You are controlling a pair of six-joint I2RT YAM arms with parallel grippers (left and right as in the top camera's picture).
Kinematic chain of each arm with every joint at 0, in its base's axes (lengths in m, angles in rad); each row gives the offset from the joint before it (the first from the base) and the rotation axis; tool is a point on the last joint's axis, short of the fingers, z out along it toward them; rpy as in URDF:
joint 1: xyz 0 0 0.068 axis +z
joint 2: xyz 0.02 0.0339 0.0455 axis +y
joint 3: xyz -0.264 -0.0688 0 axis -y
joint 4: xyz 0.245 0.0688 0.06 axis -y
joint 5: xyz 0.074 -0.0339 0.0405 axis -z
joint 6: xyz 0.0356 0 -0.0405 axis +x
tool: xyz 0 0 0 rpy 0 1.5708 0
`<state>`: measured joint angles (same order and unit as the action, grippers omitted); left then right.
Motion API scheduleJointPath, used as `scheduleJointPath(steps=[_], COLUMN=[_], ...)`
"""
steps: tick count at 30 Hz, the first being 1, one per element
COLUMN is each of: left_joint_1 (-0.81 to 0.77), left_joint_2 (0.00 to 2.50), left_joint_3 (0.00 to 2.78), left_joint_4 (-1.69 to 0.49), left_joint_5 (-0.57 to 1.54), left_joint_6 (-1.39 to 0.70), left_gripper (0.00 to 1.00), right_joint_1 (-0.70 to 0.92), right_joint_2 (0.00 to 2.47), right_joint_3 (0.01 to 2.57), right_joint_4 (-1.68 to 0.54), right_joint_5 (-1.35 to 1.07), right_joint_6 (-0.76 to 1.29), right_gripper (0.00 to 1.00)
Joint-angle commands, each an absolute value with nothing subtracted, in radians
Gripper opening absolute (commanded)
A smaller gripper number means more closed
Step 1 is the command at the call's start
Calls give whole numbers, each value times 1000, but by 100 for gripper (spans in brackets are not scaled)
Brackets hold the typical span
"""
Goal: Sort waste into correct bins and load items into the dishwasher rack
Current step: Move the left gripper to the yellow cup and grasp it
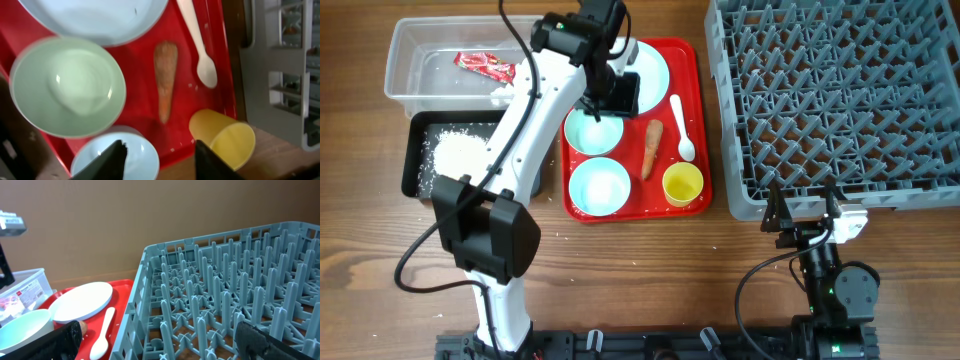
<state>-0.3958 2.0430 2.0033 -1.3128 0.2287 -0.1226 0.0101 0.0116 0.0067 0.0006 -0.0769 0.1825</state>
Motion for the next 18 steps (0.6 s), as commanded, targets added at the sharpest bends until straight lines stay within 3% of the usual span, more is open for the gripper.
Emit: scheduleJointPath(steps=[1,3,7,18], left_joint_1=[-404,-408,-459,-645], left_joint_2=[2042,2042,2042,2044], left_joint_3=[1958,1933,1866,1718], left_joint_4=[-1365,-1375,-1356,-1158], left_joint_5=[336,389,400,144], left_joint_6=[-108,-103,-105,-405], left_gripper=[63,68,70,64], right_joint_1=[9,9,9,9], right_joint_2=[5,5,5,5], right_joint_3=[5,5,5,5], right_joint_4=[3,3,3,3], right_joint_5=[-64,-64,-64,-64], right_joint_6=[190,190,190,190], right_gripper=[100,100,100,100])
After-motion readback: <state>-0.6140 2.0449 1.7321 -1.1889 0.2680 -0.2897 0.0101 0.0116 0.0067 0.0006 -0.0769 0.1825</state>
